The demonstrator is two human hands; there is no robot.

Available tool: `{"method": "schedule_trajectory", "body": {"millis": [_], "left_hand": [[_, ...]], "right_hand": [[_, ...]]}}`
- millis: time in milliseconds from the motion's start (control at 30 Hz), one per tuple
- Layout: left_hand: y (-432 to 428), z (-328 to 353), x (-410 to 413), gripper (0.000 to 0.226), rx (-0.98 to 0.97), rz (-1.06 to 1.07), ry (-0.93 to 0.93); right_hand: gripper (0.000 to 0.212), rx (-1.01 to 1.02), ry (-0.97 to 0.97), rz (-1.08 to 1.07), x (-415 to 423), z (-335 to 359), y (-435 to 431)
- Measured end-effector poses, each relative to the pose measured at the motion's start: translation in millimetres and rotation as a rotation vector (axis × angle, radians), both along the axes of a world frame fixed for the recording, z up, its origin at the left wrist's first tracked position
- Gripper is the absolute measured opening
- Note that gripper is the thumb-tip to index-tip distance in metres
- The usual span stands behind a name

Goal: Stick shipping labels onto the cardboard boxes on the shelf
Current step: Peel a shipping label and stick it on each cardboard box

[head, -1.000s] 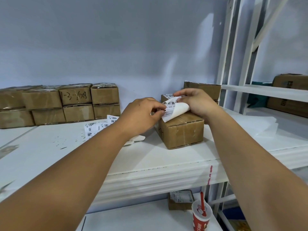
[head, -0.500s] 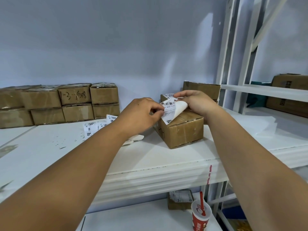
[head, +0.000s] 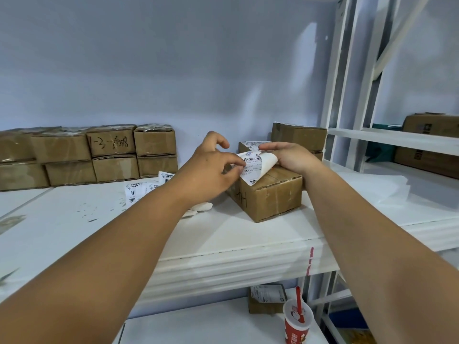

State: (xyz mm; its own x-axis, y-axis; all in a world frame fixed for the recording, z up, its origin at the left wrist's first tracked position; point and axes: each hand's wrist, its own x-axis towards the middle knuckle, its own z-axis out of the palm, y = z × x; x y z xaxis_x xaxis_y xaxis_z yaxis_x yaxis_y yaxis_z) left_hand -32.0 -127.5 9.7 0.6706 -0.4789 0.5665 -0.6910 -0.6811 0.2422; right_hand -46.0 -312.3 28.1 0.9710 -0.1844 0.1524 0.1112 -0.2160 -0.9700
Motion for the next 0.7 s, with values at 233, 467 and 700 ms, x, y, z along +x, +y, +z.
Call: {"method": "schedule_trajectory", "body": {"millis": [233,467,700], "left_hand": [[-6.4,-1.4,3.5,0.032,0.134,-0.111,-0.154],[-5.4,-4.9,4.8,0.034,0.16,-0.061,0.038],[-5.2,-4.3,7.2,0.038,0.121,0.046,0.08]], "right_hand": [[0.017,-0.015,0.006,0.002,2.8,-1.7,-0.7],[0.021,-0.043,0.001,0.019,1.3,-1.7,-1.2],[0.022,0.08,-0.008,0.036,8.2,-5.3,0.3]]}}
